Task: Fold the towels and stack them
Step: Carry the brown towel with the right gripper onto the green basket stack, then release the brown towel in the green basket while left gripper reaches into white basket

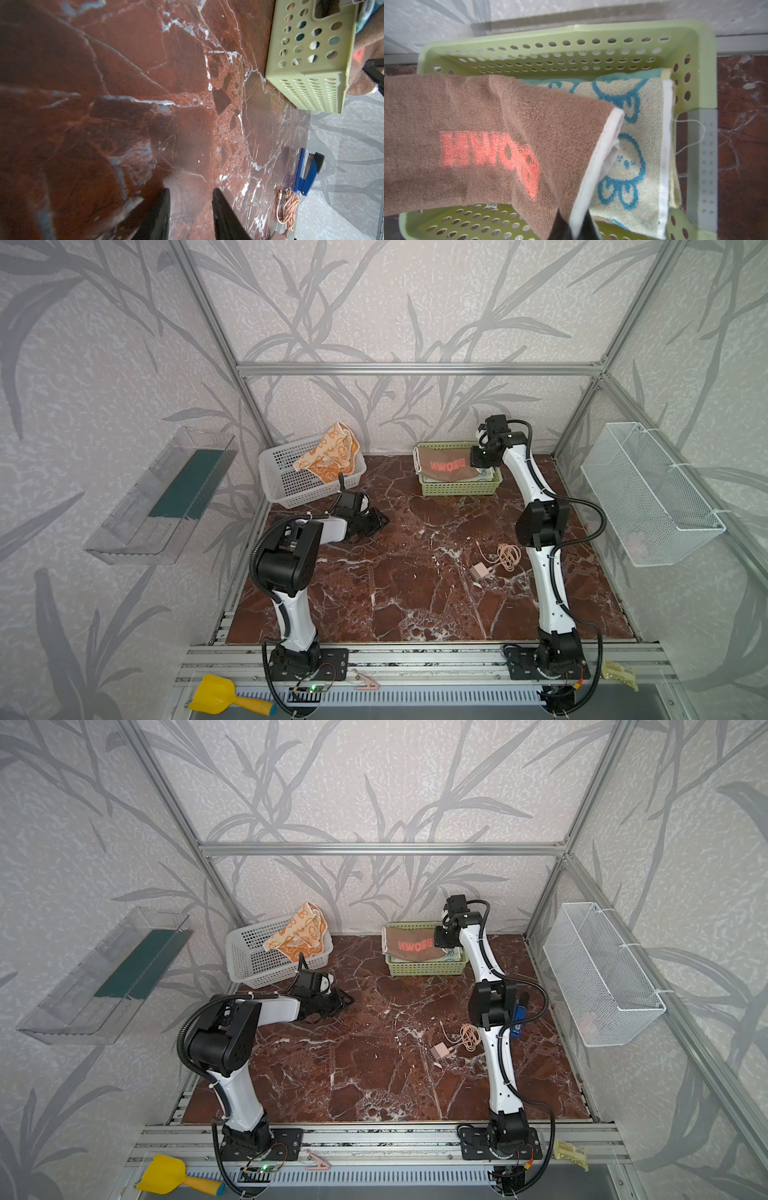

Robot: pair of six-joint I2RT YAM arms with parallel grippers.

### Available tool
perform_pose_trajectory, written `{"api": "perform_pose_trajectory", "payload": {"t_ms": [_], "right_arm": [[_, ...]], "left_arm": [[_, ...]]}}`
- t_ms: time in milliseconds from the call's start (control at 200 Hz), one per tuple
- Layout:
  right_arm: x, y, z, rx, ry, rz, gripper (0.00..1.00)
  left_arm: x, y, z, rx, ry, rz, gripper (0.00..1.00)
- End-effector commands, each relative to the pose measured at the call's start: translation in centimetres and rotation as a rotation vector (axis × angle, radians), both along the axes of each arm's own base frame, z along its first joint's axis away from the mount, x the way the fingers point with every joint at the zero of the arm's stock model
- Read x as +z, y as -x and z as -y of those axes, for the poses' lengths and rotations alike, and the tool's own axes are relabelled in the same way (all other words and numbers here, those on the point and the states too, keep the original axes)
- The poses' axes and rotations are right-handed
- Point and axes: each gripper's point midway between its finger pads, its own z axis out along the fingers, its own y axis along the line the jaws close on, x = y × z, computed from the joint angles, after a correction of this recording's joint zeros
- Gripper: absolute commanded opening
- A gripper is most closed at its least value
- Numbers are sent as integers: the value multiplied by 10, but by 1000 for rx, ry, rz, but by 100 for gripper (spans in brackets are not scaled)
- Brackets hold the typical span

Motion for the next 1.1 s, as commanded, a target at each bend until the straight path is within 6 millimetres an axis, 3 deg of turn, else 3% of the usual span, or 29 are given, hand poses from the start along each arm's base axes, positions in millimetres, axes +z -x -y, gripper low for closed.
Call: {"api": "perform_pose_trajectory", "payload": {"t_ms": [0, 195, 430, 495, 575, 655, 870, 1005, 1100], "right_arm": [[19, 1, 22, -16, 62, 28, 0], [9, 4, 31, -20, 101, -1, 0], [22, 2, 40, -36, 127, 30, 0], [25, 2, 40, -33, 120, 36, 15], [27, 4, 43, -42, 132, 31, 45], [37, 8, 48, -66, 147, 34, 57], [91, 25, 33, -52, 111, 110, 59], [114, 37, 11, -6, 88, 168, 59], [123, 47, -9, 32, 70, 208, 59]], "left_arm": [[6, 0, -3, -1, -38, 0, 37], [6, 4, -5, -6, -52, -4, 37], [9, 7, -4, -16, -69, -3, 37], [11, 7, -4, -22, -73, -2, 37], [18, 5, -3, -35, -84, 5, 37], [33, 1, -5, -56, -119, 27, 37], [93, -31, -24, -86, -320, 152, 37], [134, -67, -59, -13, -470, 246, 39], [151, -95, -104, 100, -583, 242, 53]]}}
